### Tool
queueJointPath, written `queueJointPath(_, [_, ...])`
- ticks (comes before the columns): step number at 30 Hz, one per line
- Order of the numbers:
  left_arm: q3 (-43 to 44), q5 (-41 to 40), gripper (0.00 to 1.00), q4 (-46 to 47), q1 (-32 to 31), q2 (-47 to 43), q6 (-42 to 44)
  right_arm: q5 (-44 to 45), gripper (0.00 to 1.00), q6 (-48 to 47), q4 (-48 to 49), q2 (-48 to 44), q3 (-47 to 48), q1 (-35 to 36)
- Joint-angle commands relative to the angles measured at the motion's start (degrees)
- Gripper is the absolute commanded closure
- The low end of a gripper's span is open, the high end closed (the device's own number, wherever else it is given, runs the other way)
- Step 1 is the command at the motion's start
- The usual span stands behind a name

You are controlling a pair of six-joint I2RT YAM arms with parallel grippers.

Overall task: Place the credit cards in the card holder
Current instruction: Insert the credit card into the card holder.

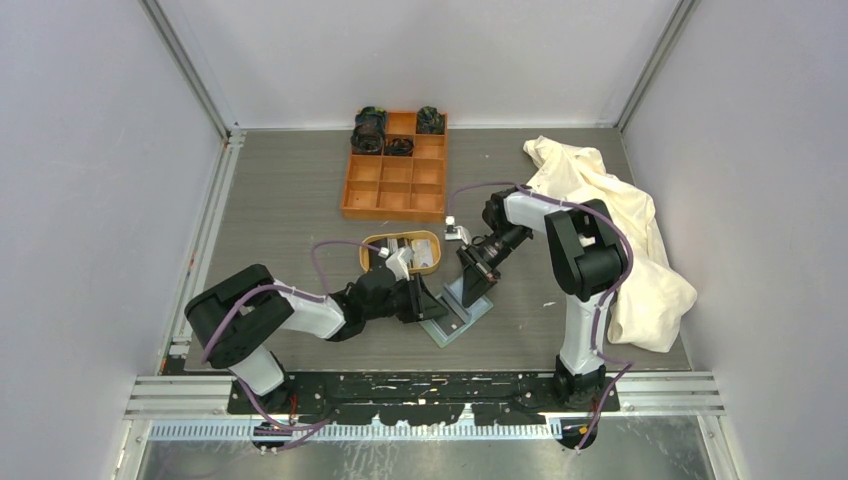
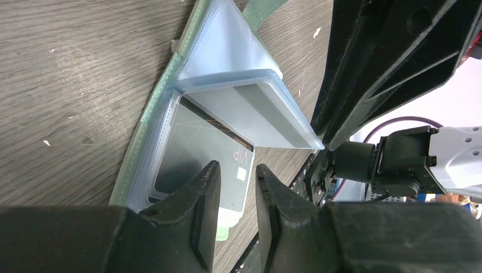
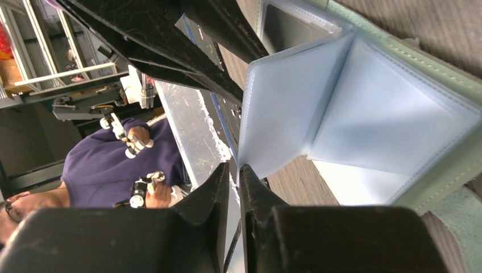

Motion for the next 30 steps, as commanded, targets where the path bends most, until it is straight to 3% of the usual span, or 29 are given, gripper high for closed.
queueJointPath(1, [-0.66, -0.62, 0.69, 4.75, 0.23, -0.97, 0.49, 1.67, 0.83, 3.27, 3.29, -1.64, 0.07, 0.61])
queueJointPath(7, [-1.46, -0.58, 0.67, 5.98, 0.20, -0.51, 0.05, 8.52, 0.85, 8.83, 10.84, -4.54, -2.35, 4.26])
queueJointPath(13, [-3.01, -1.19, 0.66, 6.14, 0.17, -1.76, 0.07, 1.41, 0.77, 1.47, 3.25, -3.51, 0.25, 5.92])
queueJointPath(20, [-3.75, -1.44, 0.65, 6.23, 0.15, -2.01, -0.02, 5.36, 0.75, 6.37, 8.74, -4.61, -1.40, 5.93])
queueJointPath(26, [-3.80, -1.03, 0.65, 7.36, 0.19, -0.47, -0.37, 8.83, 0.62, 4.69, 11.81, -9.10, -3.26, 5.97])
queueJointPath(30, [-4.30, -1.07, 0.65, 8.24, 0.19, 0.07, -0.56, 10.07, 0.46, -3.23, 14.99, -17.38, -7.92, 6.32])
